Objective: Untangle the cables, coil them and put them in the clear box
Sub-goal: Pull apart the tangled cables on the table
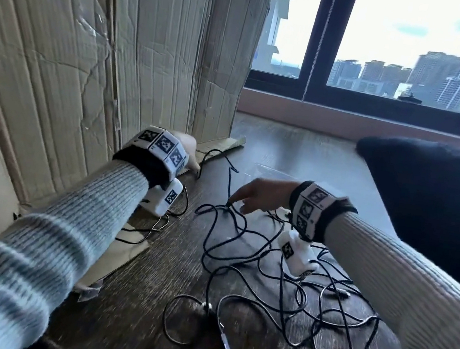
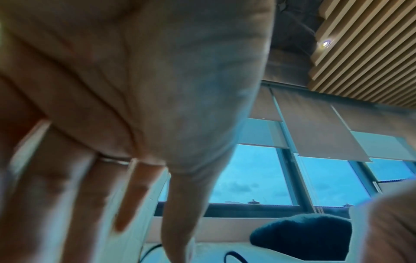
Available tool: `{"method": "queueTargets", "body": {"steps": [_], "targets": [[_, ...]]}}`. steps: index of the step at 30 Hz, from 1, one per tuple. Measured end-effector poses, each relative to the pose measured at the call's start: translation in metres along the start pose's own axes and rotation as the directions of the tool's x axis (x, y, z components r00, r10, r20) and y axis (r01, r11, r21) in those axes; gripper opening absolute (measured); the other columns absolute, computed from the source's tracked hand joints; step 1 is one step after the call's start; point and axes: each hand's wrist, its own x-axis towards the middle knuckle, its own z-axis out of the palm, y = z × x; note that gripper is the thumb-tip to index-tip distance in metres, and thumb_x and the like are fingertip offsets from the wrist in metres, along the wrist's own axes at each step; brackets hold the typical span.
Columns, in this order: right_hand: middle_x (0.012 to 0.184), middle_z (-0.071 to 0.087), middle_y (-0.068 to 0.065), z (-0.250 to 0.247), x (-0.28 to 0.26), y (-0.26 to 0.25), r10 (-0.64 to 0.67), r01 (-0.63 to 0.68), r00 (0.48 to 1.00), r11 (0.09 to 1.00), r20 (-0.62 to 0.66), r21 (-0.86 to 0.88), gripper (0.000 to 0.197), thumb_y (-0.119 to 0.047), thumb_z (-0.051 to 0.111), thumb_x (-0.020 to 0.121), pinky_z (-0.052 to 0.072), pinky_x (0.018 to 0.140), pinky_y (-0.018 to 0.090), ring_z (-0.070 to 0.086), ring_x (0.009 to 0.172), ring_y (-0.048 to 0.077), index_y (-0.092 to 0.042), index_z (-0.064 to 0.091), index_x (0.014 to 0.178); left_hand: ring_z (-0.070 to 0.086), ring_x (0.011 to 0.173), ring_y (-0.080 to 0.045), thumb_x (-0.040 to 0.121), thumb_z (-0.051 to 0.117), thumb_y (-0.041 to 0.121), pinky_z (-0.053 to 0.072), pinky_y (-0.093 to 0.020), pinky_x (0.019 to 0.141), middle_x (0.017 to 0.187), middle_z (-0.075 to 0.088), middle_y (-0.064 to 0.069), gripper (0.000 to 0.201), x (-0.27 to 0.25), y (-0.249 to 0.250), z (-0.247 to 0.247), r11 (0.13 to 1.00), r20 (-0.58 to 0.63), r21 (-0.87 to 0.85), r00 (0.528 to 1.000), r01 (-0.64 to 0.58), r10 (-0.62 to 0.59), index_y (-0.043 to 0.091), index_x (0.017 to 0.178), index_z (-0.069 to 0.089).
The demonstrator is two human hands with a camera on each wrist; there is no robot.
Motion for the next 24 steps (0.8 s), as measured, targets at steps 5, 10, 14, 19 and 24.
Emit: {"method": "queueTargets", "body": {"steps": [5, 10, 14, 19, 24], "targets": [[0.122, 0.065, 0.003, -0.01, -0.02, 0.001, -0.071, 0.077, 0.994, 0.994, -0.086, 0.072, 0.031, -0.021, 0.062, 0.092, 0.049, 0.081, 0.027, 0.062, 0.1, 0.019, -0.027, 0.065, 0.122, 0.029, 0.14, -0.021, 0.076, 0.074, 0.004, 0.034, -0.04, 0.111, 0.156, 0.02, 0.005, 0.093, 0.013, 0.046, 0.02, 0.915, -0.037, 0.133, 0.921, -0.38, 0.388, 0.038, 0.148, 0.025], [0.108, 0.069, 0.011, -0.024, -0.061, 0.02, -0.009, 0.024, 0.993, 0.992, -0.121, 0.127, 0.023, -0.018, 0.061, 0.092, 0.055, 0.085, 0.038, 0.061, 0.093, 0.017, -0.018, 0.068, 0.113, 0.063, 0.075, -0.015, 0.073, 0.071, 0.034, 0.052, -0.026, 0.072, 0.085, 0.072, 0.006, 0.005, 0.07, 0.024, 0.066, 0.933, 0.204, 0.208, 0.946, -0.293, 0.251, 0.031, 0.071, 0.068], [0.107, 0.071, 0.006, -0.024, -0.089, 0.037, 0.015, 0.003, 0.989, 0.992, -0.144, 0.127, 0.026, -0.022, 0.062, 0.092, 0.056, 0.078, 0.028, 0.067, 0.1, 0.021, -0.016, 0.067, 0.116, 0.061, 0.091, -0.021, 0.083, 0.062, 0.024, 0.047, -0.028, 0.079, 0.108, 0.067, -0.002, 0.008, 0.033, 0.026, 0.049, 0.947, 0.029, 0.13, 0.956, -0.293, 0.292, 0.026, 0.091, 0.064], [0.102, 0.072, 0.0, -0.004, -0.111, 0.05, 0.012, -0.008, 0.993, 0.999, -0.121, 0.033, 0.023, -0.025, 0.061, 0.092, 0.056, 0.077, 0.028, 0.067, 0.092, 0.015, -0.02, 0.067, 0.114, 0.047, 0.126, -0.013, 0.064, 0.062, 0.078, 0.037, -0.036, 0.108, 0.14, 0.048, 0.011, 0.075, -0.021, 0.085, 0.057, 0.82, 0.288, -0.158, 0.769, -0.55, 0.571, 0.048, 0.131, 0.047], [0.092, 0.064, -0.017, 0.006, -0.136, 0.059, 0.027, -0.031, 0.993, 0.999, -0.111, -0.037, 0.03, -0.03, 0.062, 0.091, 0.051, 0.073, 0.02, 0.06, 0.081, 0.003, -0.018, 0.065, 0.119, 0.058, 0.111, -0.01, 0.039, 0.08, 0.07, 0.046, -0.035, 0.101, 0.12, 0.063, 0.018, 0.088, -0.021, 0.078, 0.07, 0.861, 0.379, 0.02, 0.801, -0.509, 0.464, 0.043, 0.12, 0.059]]}}
